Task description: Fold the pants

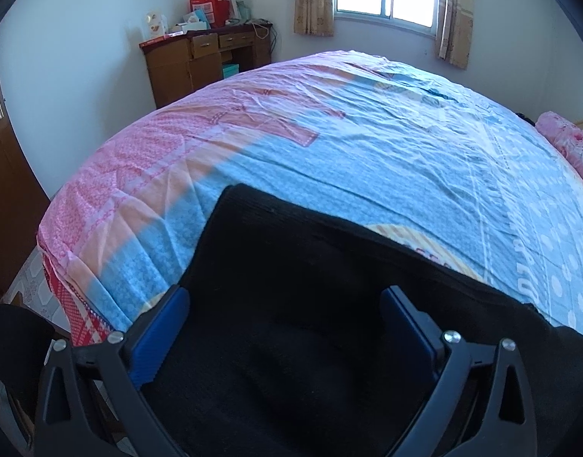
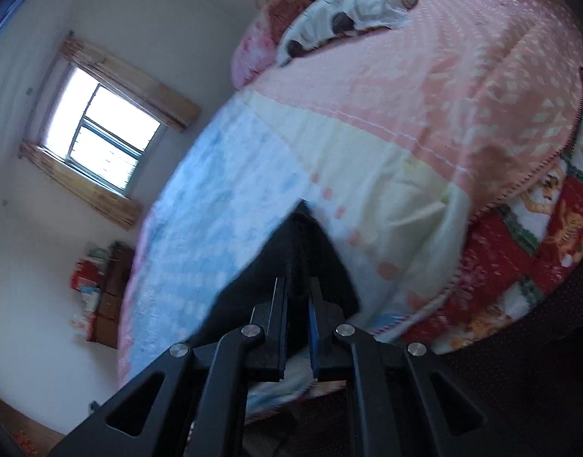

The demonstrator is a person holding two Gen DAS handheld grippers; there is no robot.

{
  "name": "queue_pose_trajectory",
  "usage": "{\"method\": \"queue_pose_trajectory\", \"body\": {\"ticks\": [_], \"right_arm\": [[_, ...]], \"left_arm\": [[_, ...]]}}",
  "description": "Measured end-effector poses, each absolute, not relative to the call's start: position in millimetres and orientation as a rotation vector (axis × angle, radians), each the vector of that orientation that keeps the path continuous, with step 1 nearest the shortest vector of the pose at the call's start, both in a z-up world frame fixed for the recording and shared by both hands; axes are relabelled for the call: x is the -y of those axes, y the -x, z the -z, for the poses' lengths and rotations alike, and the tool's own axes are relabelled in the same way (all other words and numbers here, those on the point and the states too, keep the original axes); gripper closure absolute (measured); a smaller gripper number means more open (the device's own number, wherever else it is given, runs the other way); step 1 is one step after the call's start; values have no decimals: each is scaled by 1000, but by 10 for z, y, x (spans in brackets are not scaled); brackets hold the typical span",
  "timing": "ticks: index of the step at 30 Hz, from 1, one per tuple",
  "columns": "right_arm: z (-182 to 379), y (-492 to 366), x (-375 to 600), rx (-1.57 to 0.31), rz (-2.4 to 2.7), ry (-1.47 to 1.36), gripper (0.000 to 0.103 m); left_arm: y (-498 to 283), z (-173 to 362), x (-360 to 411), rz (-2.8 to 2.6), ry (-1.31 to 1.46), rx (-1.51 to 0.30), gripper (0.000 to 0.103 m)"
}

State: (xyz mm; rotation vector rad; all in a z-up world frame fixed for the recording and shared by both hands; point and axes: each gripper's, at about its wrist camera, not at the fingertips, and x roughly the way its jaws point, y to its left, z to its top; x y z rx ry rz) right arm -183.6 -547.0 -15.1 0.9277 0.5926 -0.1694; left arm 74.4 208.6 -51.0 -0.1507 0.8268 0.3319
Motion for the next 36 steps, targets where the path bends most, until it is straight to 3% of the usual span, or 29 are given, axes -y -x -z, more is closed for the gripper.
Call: {"method": "queue_pose_trajectory", "body": {"ticks": [2, 9, 15, 17, 21, 28, 31, 36], "right_arm": [[-109, 1734, 5391, -534, 115, -894, 94], [-557, 498, 5121, -671, 23, -869, 94], [-1232, 311, 4953, -471, -173, -874, 94], [-1095, 450, 5043, -514, -126, -889, 94], [-265, 1049, 5425, -671, 102, -945, 94], [712, 2081, 5859, -626, 281, -1165, 94], [749, 2157, 5836, -604, 273, -1168, 94], [257, 2082, 5589, -476, 220, -995, 93]], "left_arm": [[-754, 506, -2091, -336, 150, -831, 1], [-752, 501, -2105, -332, 163, -831, 1], [-746, 503, -2132, -327, 191, -825, 0], [-744, 514, -2109, -328, 174, -828, 0], [-745, 506, -2110, -319, 161, -833, 0], [-788, 516, -2089, -335, 132, -849, 0], [-792, 497, -2110, -337, 149, -856, 0], [-723, 451, -2212, -304, 231, -827, 0]]}}
